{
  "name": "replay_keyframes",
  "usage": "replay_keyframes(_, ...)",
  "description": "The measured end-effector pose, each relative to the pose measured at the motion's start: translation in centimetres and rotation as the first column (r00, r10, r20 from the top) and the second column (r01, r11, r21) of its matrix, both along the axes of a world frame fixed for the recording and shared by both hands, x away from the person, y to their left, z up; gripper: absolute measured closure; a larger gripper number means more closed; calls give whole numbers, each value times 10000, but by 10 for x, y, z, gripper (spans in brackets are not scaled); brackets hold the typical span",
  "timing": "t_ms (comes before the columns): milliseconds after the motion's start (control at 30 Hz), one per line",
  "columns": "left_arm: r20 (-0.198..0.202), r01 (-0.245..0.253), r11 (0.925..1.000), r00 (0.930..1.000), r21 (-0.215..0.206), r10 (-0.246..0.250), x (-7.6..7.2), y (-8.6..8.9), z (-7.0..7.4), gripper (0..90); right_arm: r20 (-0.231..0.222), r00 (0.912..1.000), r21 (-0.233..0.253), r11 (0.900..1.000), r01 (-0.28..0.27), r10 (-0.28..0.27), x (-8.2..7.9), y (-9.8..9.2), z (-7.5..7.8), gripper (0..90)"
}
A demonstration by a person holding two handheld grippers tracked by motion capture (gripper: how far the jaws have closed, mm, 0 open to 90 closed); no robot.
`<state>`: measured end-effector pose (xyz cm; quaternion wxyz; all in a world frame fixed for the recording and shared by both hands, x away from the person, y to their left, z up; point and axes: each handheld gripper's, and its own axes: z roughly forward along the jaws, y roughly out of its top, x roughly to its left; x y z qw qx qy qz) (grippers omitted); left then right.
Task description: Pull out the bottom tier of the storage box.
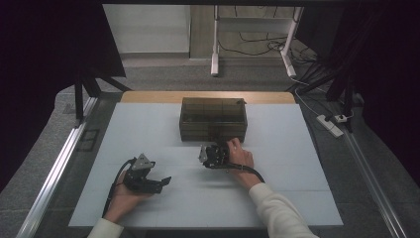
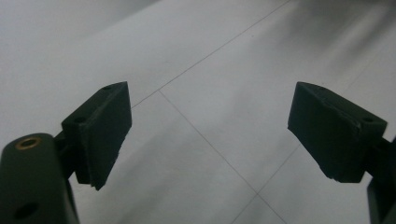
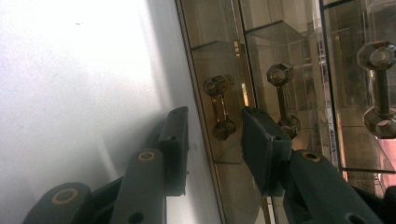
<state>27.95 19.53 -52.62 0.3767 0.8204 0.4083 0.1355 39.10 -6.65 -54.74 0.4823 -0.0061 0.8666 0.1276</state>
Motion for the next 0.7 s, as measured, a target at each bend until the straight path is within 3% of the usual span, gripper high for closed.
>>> replay_keyframes(333,6,-9,10000,10000,-9,9,0,0,0,144,151,9998,-233,9997,89,-86,1,1,-2,643)
replay_keyframes(700,-2,-9,10000,10000,11,9,0,0,0,145,246,9997,-108,9999,70,-68,2,0,-5,658)
